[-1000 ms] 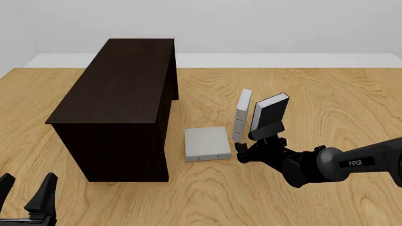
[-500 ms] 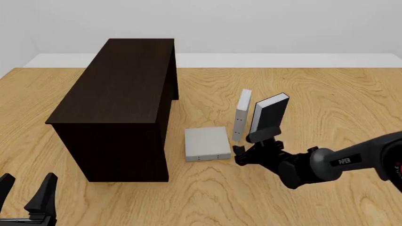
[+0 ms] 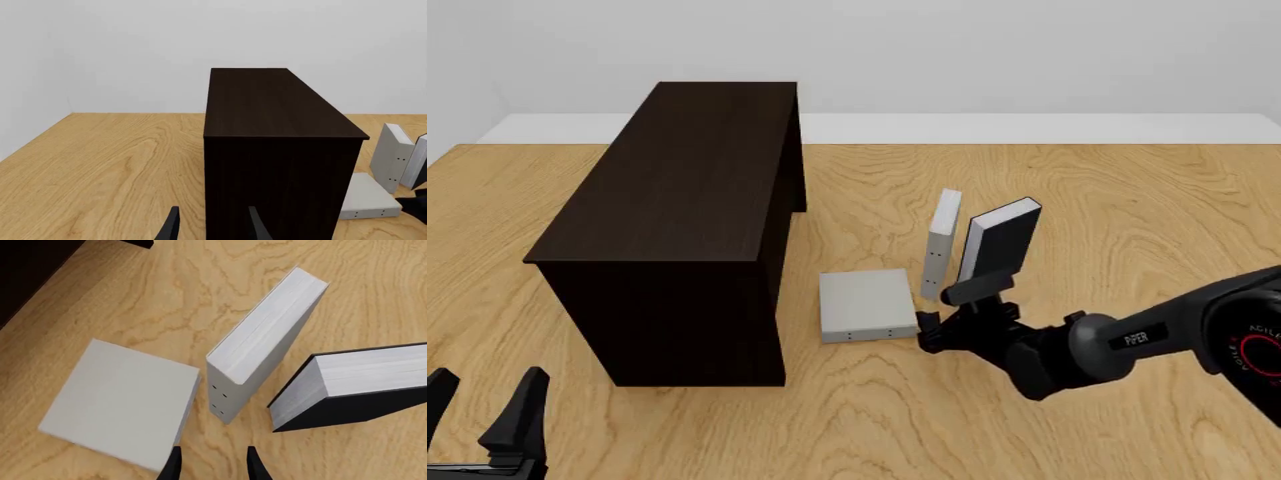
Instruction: Pick up the book on the right and place it under the cabinet shelf.
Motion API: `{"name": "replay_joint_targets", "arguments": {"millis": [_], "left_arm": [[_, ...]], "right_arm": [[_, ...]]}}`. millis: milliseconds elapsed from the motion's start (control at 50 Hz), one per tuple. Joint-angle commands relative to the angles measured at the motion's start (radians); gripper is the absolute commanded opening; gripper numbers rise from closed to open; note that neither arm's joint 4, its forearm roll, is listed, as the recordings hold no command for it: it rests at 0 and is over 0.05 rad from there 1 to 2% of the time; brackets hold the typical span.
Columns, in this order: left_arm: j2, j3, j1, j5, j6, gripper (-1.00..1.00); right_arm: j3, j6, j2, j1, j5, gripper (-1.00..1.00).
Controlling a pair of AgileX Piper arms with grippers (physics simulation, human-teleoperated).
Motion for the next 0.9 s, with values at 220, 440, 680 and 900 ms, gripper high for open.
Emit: {"name": "replay_joint_targets", "arguments": {"millis": [220, 440, 680, 900], "left_arm": [[-0.002, 0.000, -0.002, 0.003, 0.000, 1.00], [-0.001, 0.000, -0.002, 0.003, 0.000, 1.00], [-0.004, 0.000, -0.002, 0.004, 0.000, 1.00], [-0.003, 0.000, -0.002, 0.003, 0.001, 1.00]], "right_arm": [[-0.059, 0.089, 0.032, 0.065, 0.017, 1.00], [-0.069, 0.084, 0.003, 0.094, 0.037, 1.00], [-0.087, 0.083, 0.007, 0.111, 0.048, 1.00], [-0.132, 0.084, 0.026, 0.126, 0.067, 1.00]]}}
